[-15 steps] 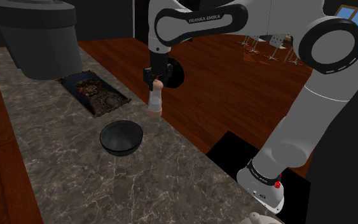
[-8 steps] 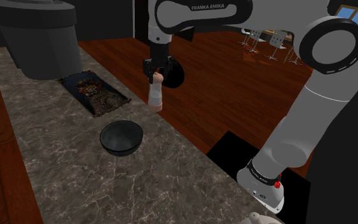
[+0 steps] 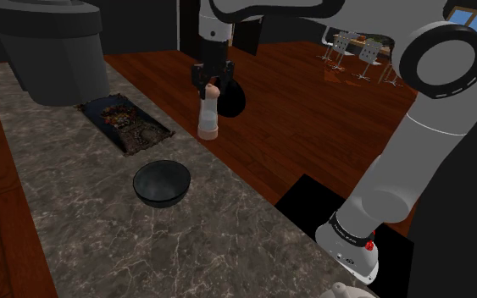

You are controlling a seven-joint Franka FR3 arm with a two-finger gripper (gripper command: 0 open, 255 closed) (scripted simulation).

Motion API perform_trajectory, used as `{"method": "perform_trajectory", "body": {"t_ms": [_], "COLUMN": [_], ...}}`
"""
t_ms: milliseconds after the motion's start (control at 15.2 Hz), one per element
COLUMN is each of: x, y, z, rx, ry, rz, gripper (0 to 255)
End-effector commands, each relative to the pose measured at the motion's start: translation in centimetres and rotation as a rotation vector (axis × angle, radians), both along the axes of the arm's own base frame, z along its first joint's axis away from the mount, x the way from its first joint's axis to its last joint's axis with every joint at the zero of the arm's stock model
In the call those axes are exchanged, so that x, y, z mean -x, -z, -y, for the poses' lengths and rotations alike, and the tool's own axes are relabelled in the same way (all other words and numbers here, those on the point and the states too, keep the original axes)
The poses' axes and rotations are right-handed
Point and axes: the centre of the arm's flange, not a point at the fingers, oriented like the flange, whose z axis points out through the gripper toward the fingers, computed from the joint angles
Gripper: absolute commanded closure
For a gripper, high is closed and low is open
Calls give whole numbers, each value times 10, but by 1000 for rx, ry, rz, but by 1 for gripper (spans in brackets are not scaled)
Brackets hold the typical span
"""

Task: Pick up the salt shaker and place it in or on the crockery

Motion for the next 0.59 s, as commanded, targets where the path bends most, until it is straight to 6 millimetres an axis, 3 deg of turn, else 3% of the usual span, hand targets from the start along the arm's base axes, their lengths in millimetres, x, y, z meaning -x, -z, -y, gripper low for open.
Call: {"method": "perform_trajectory", "body": {"t_ms": [0, 66, 528], "x": [0, 0, 17], "y": [-11, -13, -41], "z": [0, 0, -87], "rx": [0, 0, 0], "ry": [0, 0, 0], "rz": [0, 0, 0], "gripper": [255, 255, 255]}}
